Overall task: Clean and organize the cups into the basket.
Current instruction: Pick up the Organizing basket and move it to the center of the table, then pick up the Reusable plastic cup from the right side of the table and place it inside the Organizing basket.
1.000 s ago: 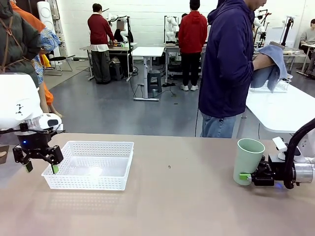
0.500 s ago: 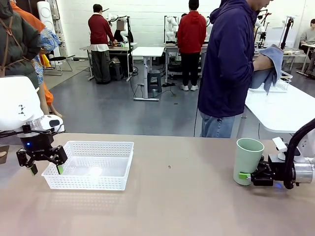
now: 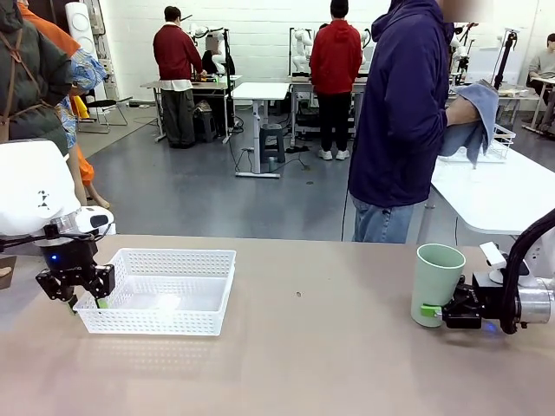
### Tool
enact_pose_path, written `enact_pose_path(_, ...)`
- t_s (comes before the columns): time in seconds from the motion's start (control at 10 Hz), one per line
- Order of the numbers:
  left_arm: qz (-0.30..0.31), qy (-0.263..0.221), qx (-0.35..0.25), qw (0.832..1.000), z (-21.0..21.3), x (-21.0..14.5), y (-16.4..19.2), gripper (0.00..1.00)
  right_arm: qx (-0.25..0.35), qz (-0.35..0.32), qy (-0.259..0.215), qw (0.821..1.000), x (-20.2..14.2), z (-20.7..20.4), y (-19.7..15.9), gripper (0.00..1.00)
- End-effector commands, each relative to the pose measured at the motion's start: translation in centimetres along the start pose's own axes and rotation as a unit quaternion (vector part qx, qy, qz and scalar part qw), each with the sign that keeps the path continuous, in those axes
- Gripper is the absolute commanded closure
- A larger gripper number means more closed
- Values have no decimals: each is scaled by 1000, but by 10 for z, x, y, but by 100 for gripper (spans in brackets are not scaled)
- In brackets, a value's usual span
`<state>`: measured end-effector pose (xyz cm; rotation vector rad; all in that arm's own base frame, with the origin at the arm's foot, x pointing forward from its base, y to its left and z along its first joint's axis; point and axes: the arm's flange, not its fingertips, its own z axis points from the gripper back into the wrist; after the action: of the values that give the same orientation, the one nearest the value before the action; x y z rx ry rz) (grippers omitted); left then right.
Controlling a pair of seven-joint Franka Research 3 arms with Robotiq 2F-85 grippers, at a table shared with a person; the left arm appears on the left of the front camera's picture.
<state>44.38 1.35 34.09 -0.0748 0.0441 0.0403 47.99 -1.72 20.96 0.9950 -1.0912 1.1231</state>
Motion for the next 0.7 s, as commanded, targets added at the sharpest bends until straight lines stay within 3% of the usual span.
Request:
enact_pose_path(0.0,-5,-8,-4,1000,-3,1,-1,81,11,9,-5,1000,-3,1,-1,80)
enact_pose_path(0.1,-5,-7,-5,1000,-3,1,-1,91,11,9,-5,1000,-3,1,-1,80)
enact_pose_path(0.2,-5,-7,-6,1000,-3,1,-2,100,12,10,-6,1000,-3,1,-1,100)
enact_pose_path(0.3,-6,-8,-6,1000,-3,1,-2,100,12,11,-6,1000,-3,1,0,80)
enact_pose_path(0.4,-6,-8,-4,1000,-3,0,-2,100,12,13,-6,1000,-2,2,2,100)
enact_pose_path(0.6,-8,-9,-3,1000,-2,1,-2,100,19,13,-5,1000,0,1,9,100)
